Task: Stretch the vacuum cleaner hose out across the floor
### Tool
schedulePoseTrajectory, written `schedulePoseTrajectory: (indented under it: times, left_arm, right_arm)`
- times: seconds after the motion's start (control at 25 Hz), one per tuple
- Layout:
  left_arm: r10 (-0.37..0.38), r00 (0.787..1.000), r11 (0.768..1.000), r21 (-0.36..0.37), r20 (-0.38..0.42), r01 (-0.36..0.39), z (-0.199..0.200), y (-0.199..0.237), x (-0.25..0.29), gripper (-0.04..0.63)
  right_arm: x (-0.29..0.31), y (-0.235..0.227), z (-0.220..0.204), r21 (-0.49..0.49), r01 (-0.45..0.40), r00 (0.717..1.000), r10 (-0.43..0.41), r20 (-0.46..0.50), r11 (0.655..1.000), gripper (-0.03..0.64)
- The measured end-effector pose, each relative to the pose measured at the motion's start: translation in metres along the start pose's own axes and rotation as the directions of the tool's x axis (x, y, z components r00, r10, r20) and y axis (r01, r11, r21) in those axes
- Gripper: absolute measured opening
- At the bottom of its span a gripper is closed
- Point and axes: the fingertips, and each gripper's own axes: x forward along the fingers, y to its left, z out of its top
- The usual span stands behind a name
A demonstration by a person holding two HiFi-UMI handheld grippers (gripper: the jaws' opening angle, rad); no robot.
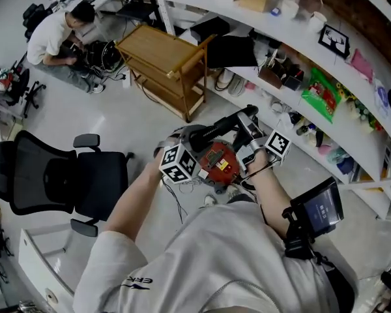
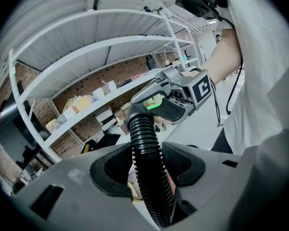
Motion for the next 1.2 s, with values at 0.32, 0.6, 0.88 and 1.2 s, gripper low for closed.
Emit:
schedulePoseTrajectory:
  times: [0.32, 0.6, 0.88, 1.2]
  left_arm:
    - [-0.151, 0.985, 0.98, 0.141, 0.078, 0.139, 0.053, -0.046, 0.032, 0.193]
    - [-0.278, 0.955, 0.936, 0.255, 0.104, 0.244, 0.084, -0.094, 0.059, 0.193]
    - [-0.364, 0.925, 0.889, 0.337, 0.11, 0.31, 0.118, -0.134, 0.085, 0.192]
    - [-0.45, 0.887, 0.83, 0.418, 0.108, 0.37, 0.171, -0.182, 0.12, 0.19]
  right_arm:
    - [-0.087, -0.012, 0.039, 0.045, -0.034, 0.978, 0.024, 0.207, 0.998, 0.189]
    - [-0.16, -0.033, 0.058, 0.084, -0.038, 0.937, 0.006, 0.351, 0.996, 0.189]
    - [-0.226, -0.047, 0.078, 0.108, -0.039, 0.892, -0.015, 0.452, 0.993, 0.189]
    - [-0.305, -0.055, 0.113, 0.126, -0.061, 0.829, -0.019, 0.559, 0.99, 0.189]
